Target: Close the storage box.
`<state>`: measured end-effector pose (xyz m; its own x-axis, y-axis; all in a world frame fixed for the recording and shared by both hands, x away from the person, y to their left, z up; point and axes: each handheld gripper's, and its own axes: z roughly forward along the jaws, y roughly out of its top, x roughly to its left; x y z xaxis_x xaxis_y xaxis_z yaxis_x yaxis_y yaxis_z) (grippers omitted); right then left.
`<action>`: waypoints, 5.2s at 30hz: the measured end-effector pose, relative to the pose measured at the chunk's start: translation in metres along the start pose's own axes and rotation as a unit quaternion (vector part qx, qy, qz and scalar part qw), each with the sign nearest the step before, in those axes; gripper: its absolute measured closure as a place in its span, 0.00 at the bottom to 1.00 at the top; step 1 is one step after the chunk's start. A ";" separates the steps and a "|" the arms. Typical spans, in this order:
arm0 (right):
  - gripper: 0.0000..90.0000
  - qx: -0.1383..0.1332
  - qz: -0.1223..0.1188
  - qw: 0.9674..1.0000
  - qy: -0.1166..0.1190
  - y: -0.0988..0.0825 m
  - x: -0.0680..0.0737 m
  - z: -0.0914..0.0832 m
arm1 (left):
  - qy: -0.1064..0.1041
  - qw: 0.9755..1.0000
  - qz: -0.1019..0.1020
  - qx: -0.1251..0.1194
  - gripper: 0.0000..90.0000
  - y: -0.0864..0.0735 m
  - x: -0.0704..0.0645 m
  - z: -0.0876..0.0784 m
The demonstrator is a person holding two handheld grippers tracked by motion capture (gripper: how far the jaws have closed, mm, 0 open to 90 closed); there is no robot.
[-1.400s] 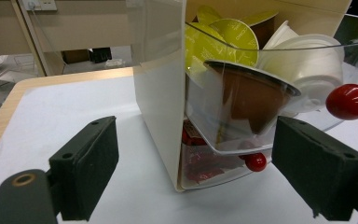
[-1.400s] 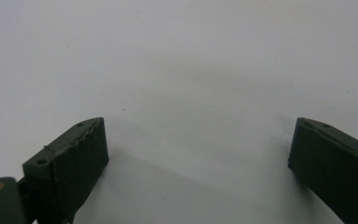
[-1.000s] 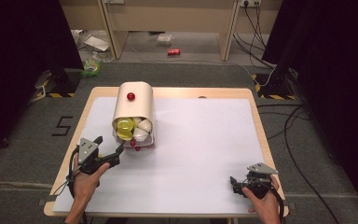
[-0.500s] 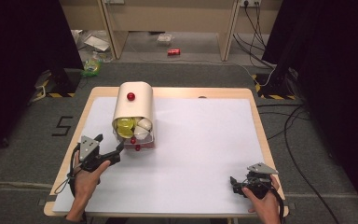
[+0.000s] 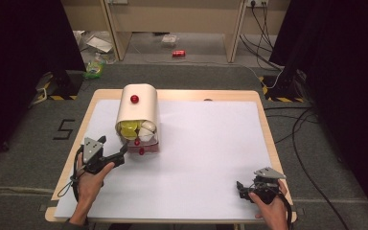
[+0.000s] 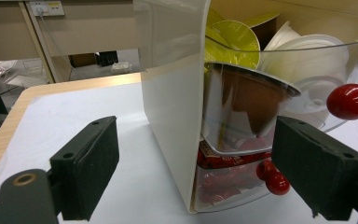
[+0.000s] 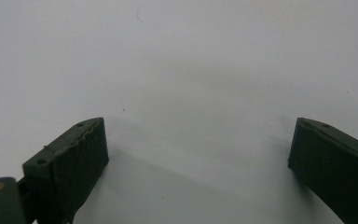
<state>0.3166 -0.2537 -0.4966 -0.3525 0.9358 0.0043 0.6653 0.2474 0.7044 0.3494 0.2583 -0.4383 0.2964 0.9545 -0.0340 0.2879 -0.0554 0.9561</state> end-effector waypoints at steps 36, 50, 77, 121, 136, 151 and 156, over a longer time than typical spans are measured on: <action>0.06 0.001 0.000 1.000 0.000 0.000 0.000 0.000 | 0.010 1.000 0.004 -0.003 0.20 0.002 0.001 0.007; 0.06 0.001 0.000 1.000 0.000 0.000 0.000 0.000 | 0.000 1.000 0.002 0.001 0.20 0.002 0.003 -0.003; 0.06 0.000 0.000 1.000 0.001 0.000 0.000 0.000 | -0.020 1.000 -0.002 -0.001 0.18 -0.012 0.002 -0.020; 0.05 0.001 -0.001 1.000 0.001 0.000 0.000 0.000 | -0.062 0.998 0.010 0.015 0.17 -0.049 -0.013 -0.043; 0.05 0.001 -0.001 1.000 0.001 0.000 0.000 0.000 | -0.073 0.997 0.020 0.029 0.17 -0.061 -0.016 -0.043; 0.05 0.000 -0.001 1.000 0.001 0.000 0.000 0.000 | -0.082 0.995 0.031 0.047 0.17 -0.071 -0.018 -0.050; 0.05 0.000 -0.001 1.000 0.001 0.000 0.000 0.000 | -0.085 0.994 0.038 0.054 0.17 -0.074 -0.018 -0.053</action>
<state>0.3165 -0.2537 -0.4966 -0.3555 0.9347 0.0034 0.6648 0.2503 0.7039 0.2748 0.2606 -0.4931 0.4681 0.8834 -0.0200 0.3517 -0.1656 0.9214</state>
